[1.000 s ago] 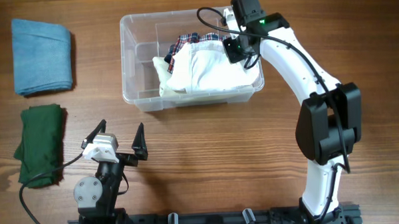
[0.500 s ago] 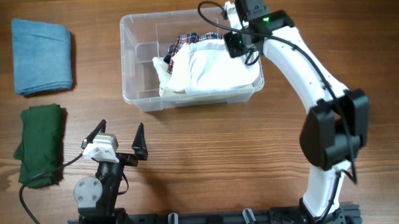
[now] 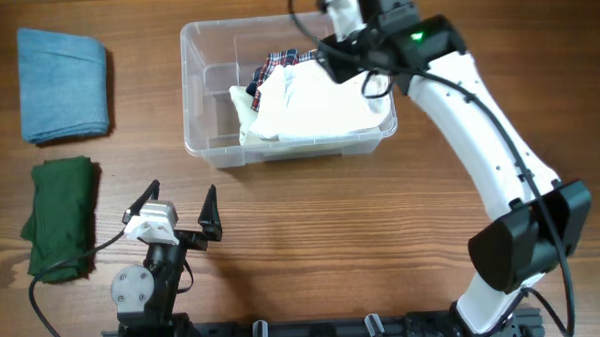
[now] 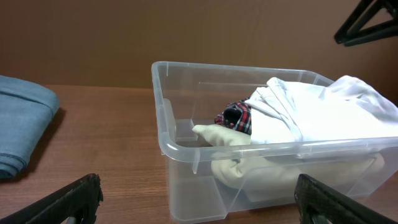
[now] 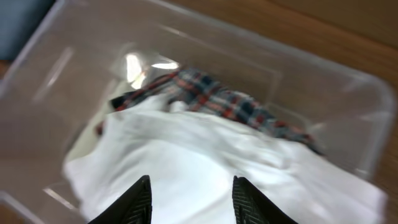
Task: Pack container
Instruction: 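Press the white garment down inside the bin with the right gripper, then lift the right gripper out and retract it to the upper right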
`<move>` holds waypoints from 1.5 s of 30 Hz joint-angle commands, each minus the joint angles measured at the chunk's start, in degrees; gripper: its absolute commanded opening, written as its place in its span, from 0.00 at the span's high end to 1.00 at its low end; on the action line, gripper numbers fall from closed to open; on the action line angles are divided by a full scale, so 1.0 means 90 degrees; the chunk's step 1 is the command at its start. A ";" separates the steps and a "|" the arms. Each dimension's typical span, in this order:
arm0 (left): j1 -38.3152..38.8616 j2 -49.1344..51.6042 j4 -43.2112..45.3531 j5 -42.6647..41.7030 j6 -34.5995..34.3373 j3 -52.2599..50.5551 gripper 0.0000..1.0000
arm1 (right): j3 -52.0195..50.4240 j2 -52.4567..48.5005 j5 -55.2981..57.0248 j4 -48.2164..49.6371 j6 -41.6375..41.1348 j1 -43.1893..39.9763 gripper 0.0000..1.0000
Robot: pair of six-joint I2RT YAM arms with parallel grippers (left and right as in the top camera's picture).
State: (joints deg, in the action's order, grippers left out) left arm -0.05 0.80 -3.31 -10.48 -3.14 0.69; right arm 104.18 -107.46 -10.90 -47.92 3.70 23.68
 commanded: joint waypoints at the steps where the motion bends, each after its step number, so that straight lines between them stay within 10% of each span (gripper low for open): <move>1: 0.0036 -0.0029 -0.0017 0.0058 -0.0036 -0.0041 0.00 | -0.0087 -0.0347 -0.0301 0.0012 0.0027 0.0355 0.57; 24: 0.0036 -0.0027 -0.0017 0.0058 -0.0036 -0.0041 0.00 | -0.0015 -0.1525 -0.0180 0.0500 -0.0095 0.0840 0.57; 33: 0.0036 -0.0027 -0.0017 0.0058 -0.0036 -0.0041 0.00 | 0.0199 -0.0287 -0.0051 0.0566 -0.0131 0.0811 0.42; 41: 0.0036 -0.0027 -0.0017 0.0058 -0.0036 -0.0041 0.00 | 0.0199 0.0661 0.0670 0.0486 -0.0614 0.0175 0.00; 45: 0.0036 -0.0027 -0.0017 0.0056 -0.0039 -0.0041 0.00 | 0.0197 0.0690 0.0665 0.0313 -0.0947 -0.0566 0.00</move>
State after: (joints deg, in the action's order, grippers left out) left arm -0.05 0.80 -3.31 -10.48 -3.14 0.69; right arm 105.62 -100.55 -7.44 -43.77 -0.89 23.86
